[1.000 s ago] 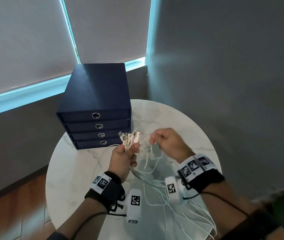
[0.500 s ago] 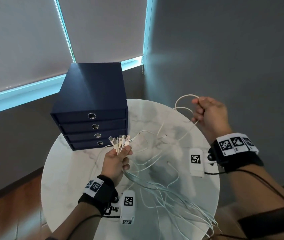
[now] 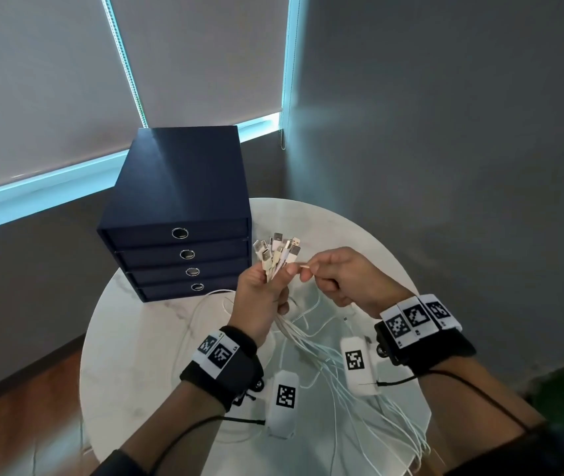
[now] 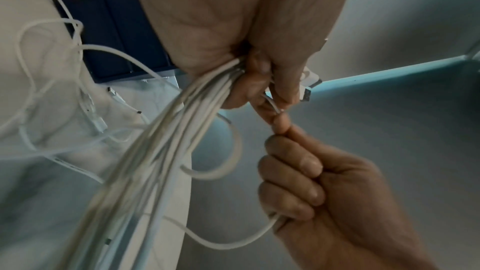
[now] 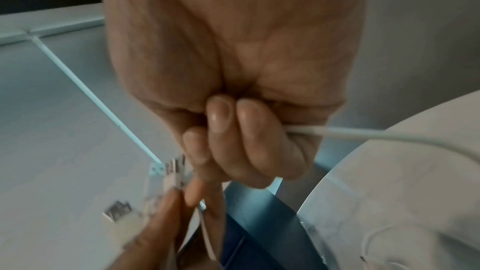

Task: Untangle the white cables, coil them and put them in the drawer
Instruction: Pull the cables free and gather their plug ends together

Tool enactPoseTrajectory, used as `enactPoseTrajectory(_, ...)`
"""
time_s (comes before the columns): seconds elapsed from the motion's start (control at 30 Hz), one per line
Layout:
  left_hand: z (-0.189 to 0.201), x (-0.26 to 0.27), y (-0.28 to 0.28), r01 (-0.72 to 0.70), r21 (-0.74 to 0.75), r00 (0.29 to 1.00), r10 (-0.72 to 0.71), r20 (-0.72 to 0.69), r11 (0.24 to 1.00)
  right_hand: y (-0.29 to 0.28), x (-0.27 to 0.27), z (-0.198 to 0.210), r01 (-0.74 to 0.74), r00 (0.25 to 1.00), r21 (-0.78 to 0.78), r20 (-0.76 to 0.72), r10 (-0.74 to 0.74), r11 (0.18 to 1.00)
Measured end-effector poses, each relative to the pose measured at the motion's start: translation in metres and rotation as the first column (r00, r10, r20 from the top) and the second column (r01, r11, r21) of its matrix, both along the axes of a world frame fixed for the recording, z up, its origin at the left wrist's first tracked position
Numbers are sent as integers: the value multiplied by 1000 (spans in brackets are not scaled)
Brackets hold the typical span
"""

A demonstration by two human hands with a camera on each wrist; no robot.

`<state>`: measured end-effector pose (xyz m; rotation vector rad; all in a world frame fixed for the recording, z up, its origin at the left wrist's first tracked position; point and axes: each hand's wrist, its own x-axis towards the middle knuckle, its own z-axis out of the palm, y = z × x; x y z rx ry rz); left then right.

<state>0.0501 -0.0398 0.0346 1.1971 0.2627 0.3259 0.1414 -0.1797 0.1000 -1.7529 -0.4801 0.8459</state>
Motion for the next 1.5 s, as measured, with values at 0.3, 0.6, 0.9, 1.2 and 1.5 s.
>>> enactPoseTrajectory(0.3, -20, -18, 17, 48, -268, 986, -87, -139, 962, -21, 42, 10, 618, 786, 314, -265, -559, 721)
enactPoseTrajectory(0.6, -42, -29, 30, -69, -331, 969, -16, -247, 941, -94, 91, 18, 877, 479, 343, -581, -658, 335)
enactPoseTrajectory(0.9, -34, -14, 19, -27, -170, 969, -16, -245, 985, -97, 74, -8, 747, 649, -145, 372, -664, 649)
enactPoseTrajectory(1.2, -22, -7, 1, 76, -125, 970, -102, -222, 989, -13, -4, -42, -179, 862, -358, 392, 322, 916)
enactPoseTrajectory(1.5, -43, -10, 13, -171, -221, 936, 89, -339, 960, -107, 65, -53, 707, 660, -135, 478, -580, 694)
